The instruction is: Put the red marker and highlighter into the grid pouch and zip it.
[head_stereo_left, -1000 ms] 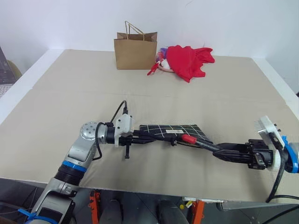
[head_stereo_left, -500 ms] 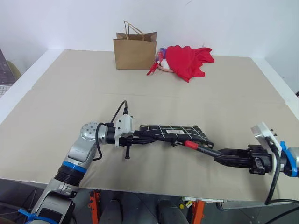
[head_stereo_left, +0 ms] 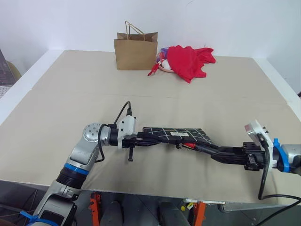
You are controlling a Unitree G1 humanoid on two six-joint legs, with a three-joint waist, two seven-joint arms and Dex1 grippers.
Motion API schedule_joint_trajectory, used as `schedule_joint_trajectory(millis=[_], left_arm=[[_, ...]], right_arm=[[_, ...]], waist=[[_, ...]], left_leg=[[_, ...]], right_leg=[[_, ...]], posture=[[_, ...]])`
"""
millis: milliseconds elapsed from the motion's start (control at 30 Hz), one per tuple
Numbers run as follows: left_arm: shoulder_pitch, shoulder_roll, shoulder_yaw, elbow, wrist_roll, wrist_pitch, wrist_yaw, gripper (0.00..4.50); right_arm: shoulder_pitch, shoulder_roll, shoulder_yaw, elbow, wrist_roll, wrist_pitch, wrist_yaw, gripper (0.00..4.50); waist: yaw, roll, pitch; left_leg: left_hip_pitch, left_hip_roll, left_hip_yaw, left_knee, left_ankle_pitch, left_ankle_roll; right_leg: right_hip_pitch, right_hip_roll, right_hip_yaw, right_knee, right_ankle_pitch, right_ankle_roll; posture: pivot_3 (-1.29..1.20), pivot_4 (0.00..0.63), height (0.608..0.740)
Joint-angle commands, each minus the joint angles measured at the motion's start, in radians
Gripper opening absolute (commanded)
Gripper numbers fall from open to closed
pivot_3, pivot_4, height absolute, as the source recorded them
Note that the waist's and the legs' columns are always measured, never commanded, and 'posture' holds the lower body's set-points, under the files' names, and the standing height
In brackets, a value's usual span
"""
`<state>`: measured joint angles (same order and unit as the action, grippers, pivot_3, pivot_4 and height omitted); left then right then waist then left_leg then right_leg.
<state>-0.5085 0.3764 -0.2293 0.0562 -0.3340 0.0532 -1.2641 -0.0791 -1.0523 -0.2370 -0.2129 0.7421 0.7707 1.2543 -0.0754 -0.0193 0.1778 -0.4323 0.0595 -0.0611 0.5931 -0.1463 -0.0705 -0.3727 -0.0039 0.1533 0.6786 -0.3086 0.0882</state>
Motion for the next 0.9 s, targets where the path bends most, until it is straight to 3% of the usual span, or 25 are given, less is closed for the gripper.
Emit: schedule_joint_trajectory(millis=[33, 100, 167, 300, 600, 733, 900], left_arm=[[-0.015, -0.015, -0.001, -0.03, -0.012, -0.004, 0.01, 0.0], [-0.015, -0.02, -0.004, -0.033, -0.01, -0.003, 0.013, 0.0], [-0.014, -0.02, -0.005, -0.035, -0.01, -0.002, 0.015, 0.0], [-0.009, -0.007, 0.005, -0.032, -0.014, -0.001, 0.015, 0.0], [-0.018, 0.018, 0.029, -0.008, -0.024, 0.01, 0.01, 0.0], [-0.028, 0.014, 0.03, -0.014, -0.031, 0.026, 0.012, 0.0], [-0.028, 0.009, 0.024, -0.031, -0.034, 0.033, 0.014, 0.0]], right_arm=[[-0.082, 0.035, 0.037, -0.035, 0.027, 0.053, -0.055, 0.68], [-0.106, 0.042, 0.058, -0.037, 0.018, 0.054, -0.056, 1.76], [-0.101, 0.032, 0.064, -0.048, 0.0, 0.035, -0.042, 2.51], [-0.047, 0.005, 0.015, -0.092, 0.01, 0.007, -0.002, 4.42], [0.047, 0.01, -0.097, -0.197, -0.008, -0.193, 0.105, 4.42], [-0.024, 0.132, -0.017, -0.232, -0.087, -0.393, 0.043, 4.42], [-0.12, 0.257, 0.132, -0.157, -0.213, -0.501, -0.021, 4.42]], waist=[[-0.001, 0.0, 0.0], [0.0, 0.0, 0.0], [0.001, 0.0, 0.0], [0.005, 0.0, 0.0], [0.001, 0.0, 0.0], [-0.002, -0.002, 0.001], [0.0, -0.003, 0.002]], left_leg=[[0.0, 0.0, 0.0, 0.0, 0.0, 0.0], [0.0, 0.0, 0.0, 0.0, 0.0, 0.0], [0.0, 0.0, 0.0, 0.0, 0.0, 0.0], [-0.002, -0.001, 0.0, 0.0, 0.0, 0.0], [-0.002, -0.001, -0.001, 0.001, 0.0, 0.0], [-0.001, -0.001, -0.001, 0.001, 0.0, 0.0], [-0.002, -0.001, -0.001, 0.001, 0.001, -0.001]], right_leg=[[0.0, 0.0, 0.0, 0.0, 0.0, 0.0], [0.0, 0.0, 0.0, 0.0, 0.0, 0.0], [0.0, 0.0, 0.0, 0.0, 0.0, 0.0], [-0.001, -0.001, 0.0, 0.0, -0.001, 0.001], [-0.001, -0.001, -0.001, 0.0, -0.001, 0.001], [0.0, -0.001, -0.001, 0.0, 0.0, 0.001], [0.0, -0.001, -0.001, 0.0, 0.001, 0.001]], posture=[[0.0, 0.15, 0.74], [0.0, 0.15, 0.74], [0.0, 0.15, 0.74], [0.0, 0.15, 0.74], [0.0, 0.15, 0.74], [0.0, 0.15, 0.74], [0.0, 0.15, 0.74]])
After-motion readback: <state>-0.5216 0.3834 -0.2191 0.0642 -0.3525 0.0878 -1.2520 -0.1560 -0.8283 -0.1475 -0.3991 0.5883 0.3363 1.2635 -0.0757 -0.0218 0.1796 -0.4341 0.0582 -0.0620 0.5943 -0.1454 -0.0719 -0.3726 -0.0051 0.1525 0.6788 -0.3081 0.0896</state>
